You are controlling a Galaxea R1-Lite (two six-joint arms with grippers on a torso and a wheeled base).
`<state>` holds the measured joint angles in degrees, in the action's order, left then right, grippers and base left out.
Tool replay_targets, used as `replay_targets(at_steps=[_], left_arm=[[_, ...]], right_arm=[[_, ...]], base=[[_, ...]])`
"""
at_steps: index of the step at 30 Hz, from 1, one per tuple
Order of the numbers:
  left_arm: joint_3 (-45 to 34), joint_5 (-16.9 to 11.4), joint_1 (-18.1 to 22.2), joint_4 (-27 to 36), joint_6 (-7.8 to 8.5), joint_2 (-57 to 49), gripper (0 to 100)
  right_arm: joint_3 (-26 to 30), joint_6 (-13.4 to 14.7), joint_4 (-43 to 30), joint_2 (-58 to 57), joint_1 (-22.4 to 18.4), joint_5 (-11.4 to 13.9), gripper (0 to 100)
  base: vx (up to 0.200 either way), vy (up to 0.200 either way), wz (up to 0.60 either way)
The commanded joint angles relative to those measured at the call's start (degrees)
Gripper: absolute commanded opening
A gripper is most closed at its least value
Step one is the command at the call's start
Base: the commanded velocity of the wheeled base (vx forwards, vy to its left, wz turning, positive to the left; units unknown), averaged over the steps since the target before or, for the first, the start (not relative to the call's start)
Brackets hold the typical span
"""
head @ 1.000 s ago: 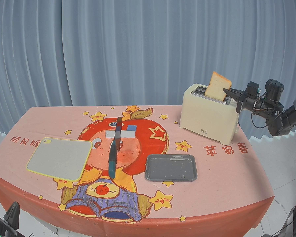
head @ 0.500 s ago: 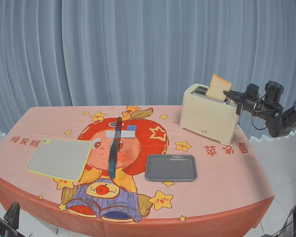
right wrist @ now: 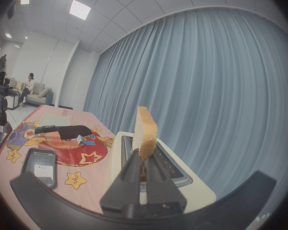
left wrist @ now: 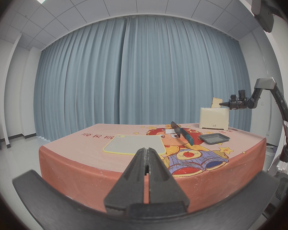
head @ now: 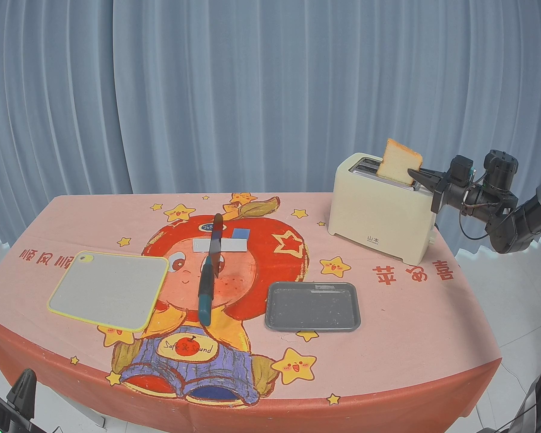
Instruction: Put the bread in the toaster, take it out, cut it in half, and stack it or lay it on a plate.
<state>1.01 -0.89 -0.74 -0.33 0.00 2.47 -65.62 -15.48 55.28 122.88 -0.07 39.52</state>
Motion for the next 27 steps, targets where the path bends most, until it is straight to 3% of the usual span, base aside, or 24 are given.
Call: replay_targets(at_steps=[1,13,14,27], left_arm=[[-1.01,0.01,0.04,-0.02,0.00,0.07,0],[-1.01,0.01,-0.05,-0.02,0.00,0.07,0],[-1.01,0.01,0.04,-0.02,0.00,0.07,0],[-1.01,0.01,0.04,-0.02,0.00,0.07,0]], right_arm=[[-0.03,0.01,0.00,-0.19,0.07,-0.06,0],[-0.12,-0.07,0.35,-0.19,-0.10,0.03,0],[-0.12,-0.07,0.44,-0.19,-0.10,0.03,100],[-0.03,0.01,0.53,-0.45,-0.10,0.03,100]], base=[[0.000,0.000,0.00],[0.000,0.000,0.00],[0.000,0.000,0.00],[0.000,0.000,0.00]])
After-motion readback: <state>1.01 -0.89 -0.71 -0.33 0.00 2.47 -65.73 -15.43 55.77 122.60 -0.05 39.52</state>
